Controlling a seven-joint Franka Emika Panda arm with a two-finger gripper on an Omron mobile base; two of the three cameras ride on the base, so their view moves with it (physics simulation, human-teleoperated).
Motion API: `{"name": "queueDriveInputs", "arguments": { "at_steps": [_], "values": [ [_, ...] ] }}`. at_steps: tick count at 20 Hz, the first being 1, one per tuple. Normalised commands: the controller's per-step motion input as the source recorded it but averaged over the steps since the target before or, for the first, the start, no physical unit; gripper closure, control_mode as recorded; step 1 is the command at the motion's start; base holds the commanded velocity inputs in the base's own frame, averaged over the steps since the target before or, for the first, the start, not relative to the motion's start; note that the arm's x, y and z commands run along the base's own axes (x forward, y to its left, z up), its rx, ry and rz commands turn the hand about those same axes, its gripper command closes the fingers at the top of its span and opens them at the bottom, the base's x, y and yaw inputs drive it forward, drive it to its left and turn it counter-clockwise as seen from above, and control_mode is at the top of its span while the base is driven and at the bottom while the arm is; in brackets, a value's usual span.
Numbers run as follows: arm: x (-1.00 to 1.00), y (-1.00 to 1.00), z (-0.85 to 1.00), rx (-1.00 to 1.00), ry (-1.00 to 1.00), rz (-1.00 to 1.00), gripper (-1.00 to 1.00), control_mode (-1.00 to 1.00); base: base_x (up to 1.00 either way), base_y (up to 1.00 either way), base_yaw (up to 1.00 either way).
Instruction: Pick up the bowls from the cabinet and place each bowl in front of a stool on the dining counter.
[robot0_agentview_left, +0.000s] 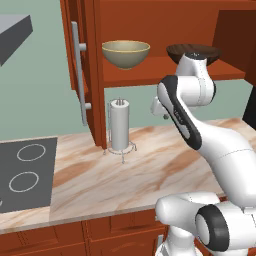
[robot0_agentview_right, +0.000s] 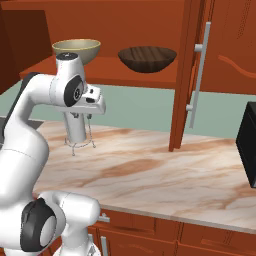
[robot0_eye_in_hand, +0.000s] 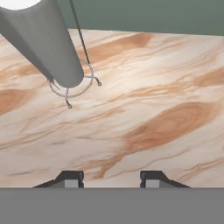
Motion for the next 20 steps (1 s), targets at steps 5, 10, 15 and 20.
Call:
{"name": "queueDriveInputs", "arguments": {
  "at_steps": [5,10,15,20],
  "values": [
    [-0.34,0.00,0.00,0.00,-0.08,0.00,-1.00,-1.00,0.00,0.00,0.00],
    [-0.49,0.00,0.00,0.00,-0.18,0.00,-1.00,-1.00,0.00,0.00,0.00],
    [-0.14,-0.08,0.37,0.00,-0.29,0.00,-1.00,-1.00,0.00,0.00,0.00],
    [0.00,-0.15,0.84,0.00,-0.27,-0.04,-1.00,-1.00,0.00,0.00,0.00]
  ]
}}
